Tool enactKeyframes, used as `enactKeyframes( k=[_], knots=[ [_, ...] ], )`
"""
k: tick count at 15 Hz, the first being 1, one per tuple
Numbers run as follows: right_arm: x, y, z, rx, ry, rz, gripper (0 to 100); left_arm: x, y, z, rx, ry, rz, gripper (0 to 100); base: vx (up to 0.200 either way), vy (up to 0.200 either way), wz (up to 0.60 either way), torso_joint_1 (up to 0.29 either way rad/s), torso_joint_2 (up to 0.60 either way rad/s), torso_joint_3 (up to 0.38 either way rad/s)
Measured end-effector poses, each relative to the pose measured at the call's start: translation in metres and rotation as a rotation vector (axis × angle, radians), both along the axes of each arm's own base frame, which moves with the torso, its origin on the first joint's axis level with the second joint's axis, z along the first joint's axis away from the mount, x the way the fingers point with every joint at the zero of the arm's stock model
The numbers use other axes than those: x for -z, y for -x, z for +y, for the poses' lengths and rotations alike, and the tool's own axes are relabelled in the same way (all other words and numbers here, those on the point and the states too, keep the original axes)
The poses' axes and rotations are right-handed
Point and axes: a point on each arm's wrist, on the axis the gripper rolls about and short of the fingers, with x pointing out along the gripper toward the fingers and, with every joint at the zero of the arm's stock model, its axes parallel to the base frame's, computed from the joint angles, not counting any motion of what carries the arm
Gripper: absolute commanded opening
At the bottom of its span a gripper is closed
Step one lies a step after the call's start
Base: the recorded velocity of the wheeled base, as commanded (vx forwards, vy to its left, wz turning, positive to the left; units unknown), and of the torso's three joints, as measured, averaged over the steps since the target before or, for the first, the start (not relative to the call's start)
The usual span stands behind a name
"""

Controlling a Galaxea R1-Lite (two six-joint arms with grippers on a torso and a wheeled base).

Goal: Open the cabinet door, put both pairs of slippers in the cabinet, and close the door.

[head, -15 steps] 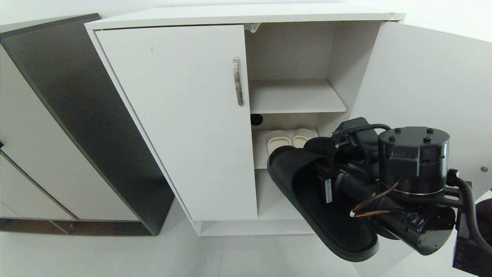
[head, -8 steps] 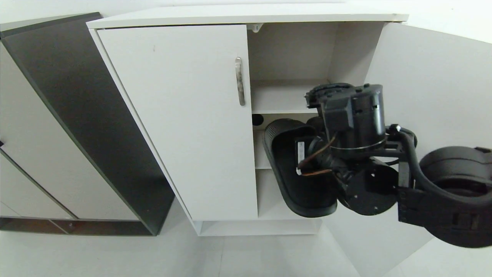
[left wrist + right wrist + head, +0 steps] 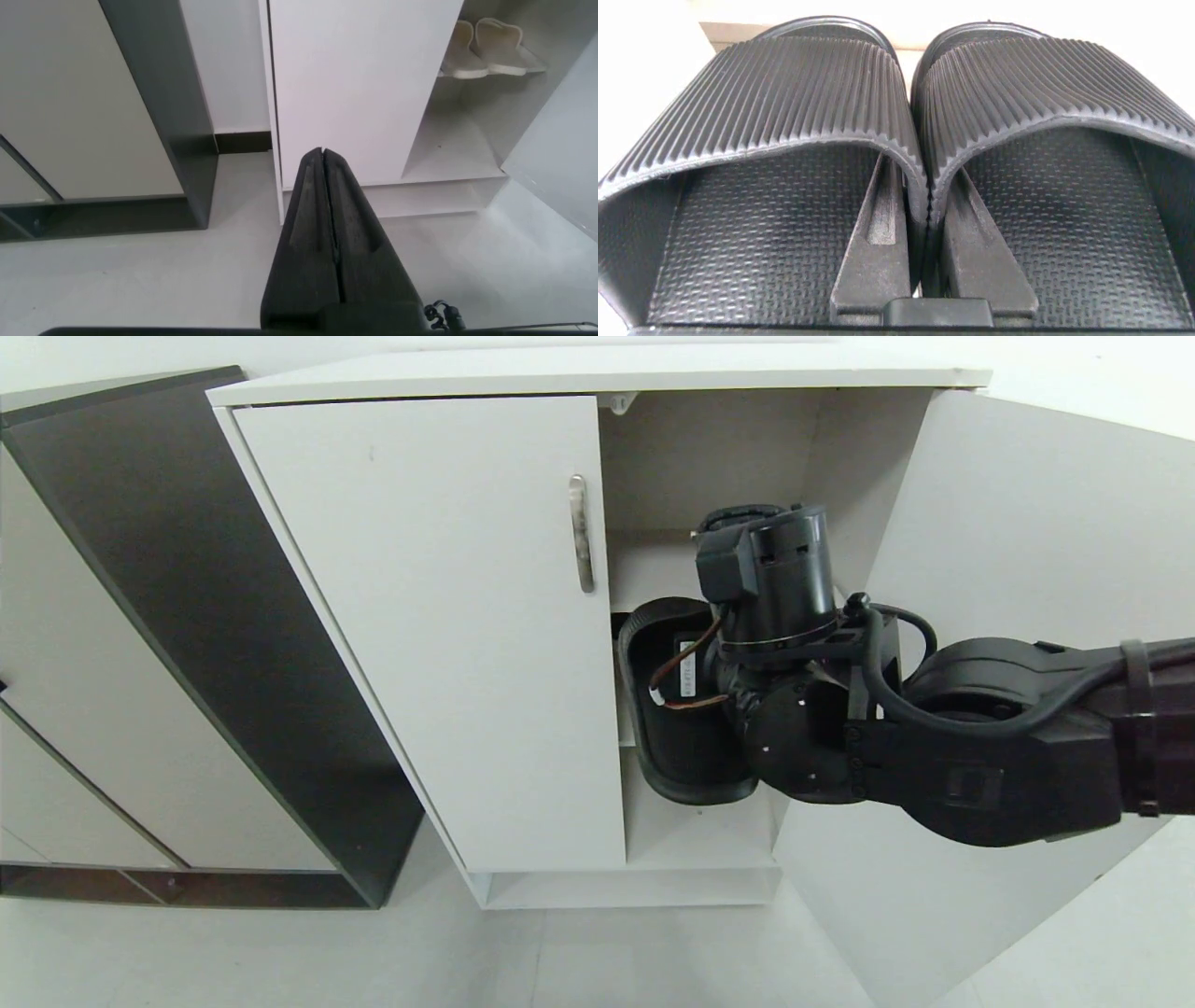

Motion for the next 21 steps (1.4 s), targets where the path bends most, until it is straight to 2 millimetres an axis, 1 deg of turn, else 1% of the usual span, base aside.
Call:
enactKeyframes(
  k=[4,7,11,15,17,19,21],
  knots=[
    [0.002,-0.004,0.0,0.008,0.007,0.002,0,0.0,0.0,0.0,0.0,0.0,0.0,0,0.2,0.0,0.0,-0.002,0.0,0.002],
    [0.001,-0.01,-0.005,0.029,0.006,-0.001,0,0.0,0.0,0.0,0.0,0.0,0.0,0,0.2,0.0,0.0,0.005,0.0,0.002],
    [0.0,-0.014,-0.008,0.037,0.02,-0.004,0,0.0,0.0,0.0,0.0,-0.001,0.0,0,0.2,0.0,0.0,0.002,0.0,0.005],
    [0.001,-0.015,-0.008,0.029,0.013,-0.007,0,0.0,0.0,0.0,0.0,-0.003,0.0,0,0.0,0.0,0.0,0.0,0.0,0.0],
    [0.0,-0.015,-0.006,0.023,-0.02,-0.033,0,0.0,0.0,0.0,0.0,-0.002,0.0,0,0.0,0.0,0.0,0.0,0.0,0.0],
    [0.005,-0.021,-0.007,0.024,-0.022,-0.054,0,0.0,0.0,0.0,-0.001,-0.002,0.0,0,0.0,0.0,0.0,0.0,0.0,0.0],
    [0.009,-0.03,-0.008,-0.013,0.002,-0.06,0,0.0,0.0,0.0,0.0,-0.002,0.0,0,0.0,0.0,0.0,0.0,0.0,0.0]
  ],
)
